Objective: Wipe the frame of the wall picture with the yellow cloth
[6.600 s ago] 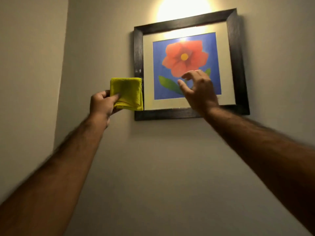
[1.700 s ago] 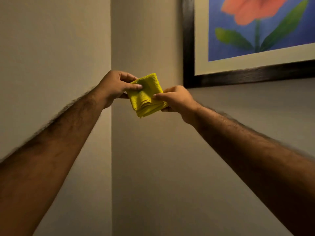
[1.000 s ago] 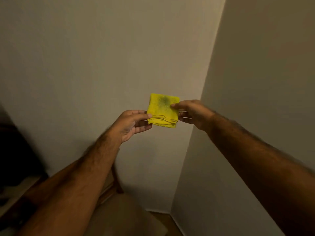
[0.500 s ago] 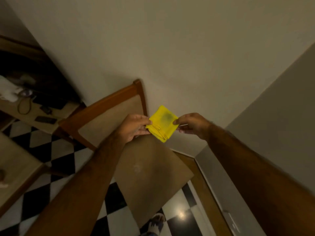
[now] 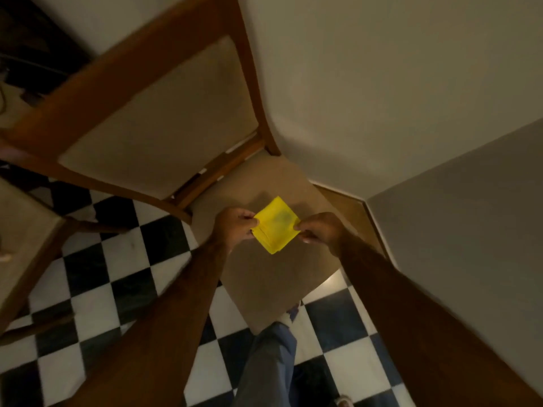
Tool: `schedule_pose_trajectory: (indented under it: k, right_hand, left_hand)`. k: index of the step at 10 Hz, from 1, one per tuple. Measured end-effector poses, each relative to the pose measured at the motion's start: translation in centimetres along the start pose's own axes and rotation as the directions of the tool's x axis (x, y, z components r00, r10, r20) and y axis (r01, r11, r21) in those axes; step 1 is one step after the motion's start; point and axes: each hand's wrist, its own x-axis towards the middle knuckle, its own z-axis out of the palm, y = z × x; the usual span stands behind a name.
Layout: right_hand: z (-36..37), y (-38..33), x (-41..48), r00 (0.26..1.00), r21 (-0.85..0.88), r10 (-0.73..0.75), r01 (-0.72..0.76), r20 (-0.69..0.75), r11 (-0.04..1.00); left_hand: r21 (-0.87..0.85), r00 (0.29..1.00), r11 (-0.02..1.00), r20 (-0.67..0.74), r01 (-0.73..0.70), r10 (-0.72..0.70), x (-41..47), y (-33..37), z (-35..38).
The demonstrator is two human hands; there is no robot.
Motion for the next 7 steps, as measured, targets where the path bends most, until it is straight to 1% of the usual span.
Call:
schedule_pose_trajectory:
  k: [1, 2, 3, 4, 5, 6, 7]
  right_hand:
    - [1.3, 2.5, 3.6, 0.998, -0.188, -0.018, 0.028, 0.058, 0.982]
    - [2.2, 4.1, 5.6, 0.999, -0.186, 0.016, -0.011, 0.027, 0.983]
    - [3.5, 6.1, 8.3, 0.993, -0.391, -0.102, 0.074, -0.052, 0.917]
    - [4.1, 6.8, 8.9, 0.98, -0.475, -0.173, 0.105, -0.101, 0.874]
    - [4.7, 7.4, 8.2, 0.94, -0.585, -0.297, 0.148, -0.168, 0.798]
    - [4.2, 7.0, 6.9, 0.874, -0.76, -0.44, 0.139, -0.208, 0.635]
    - [2.1, 5.8, 4.1, 0.765, -0.874, -0.593, 0.086, -0.249, 0.478]
  left_hand:
    - [0.089, 0.999, 0.995, -0.001, 0.043, -0.043, 3.5, -3.6, 1.2]
    - [0.128, 0.997, 0.989, -0.024, 0.072, -0.069, 5.4, -5.3, 1.9]
    - [0.309, 0.996, 0.951, -0.085, 0.015, 0.012, 7.2, -7.1, 2.7]
    - [0.457, 0.986, 0.886, -0.098, -0.073, 0.132, 7.8, -7.6, 3.2]
    - [0.752, 0.963, 0.637, -0.008, -0.171, 0.268, 7.8, -7.3, 3.7]
    - [0.864, 0.926, 0.435, 0.089, -0.256, 0.367, 6.6, -6.2, 3.6]
    - [0.886, 0.78, 0.235, 0.196, -0.401, 0.595, 3.9, -3.6, 3.4]
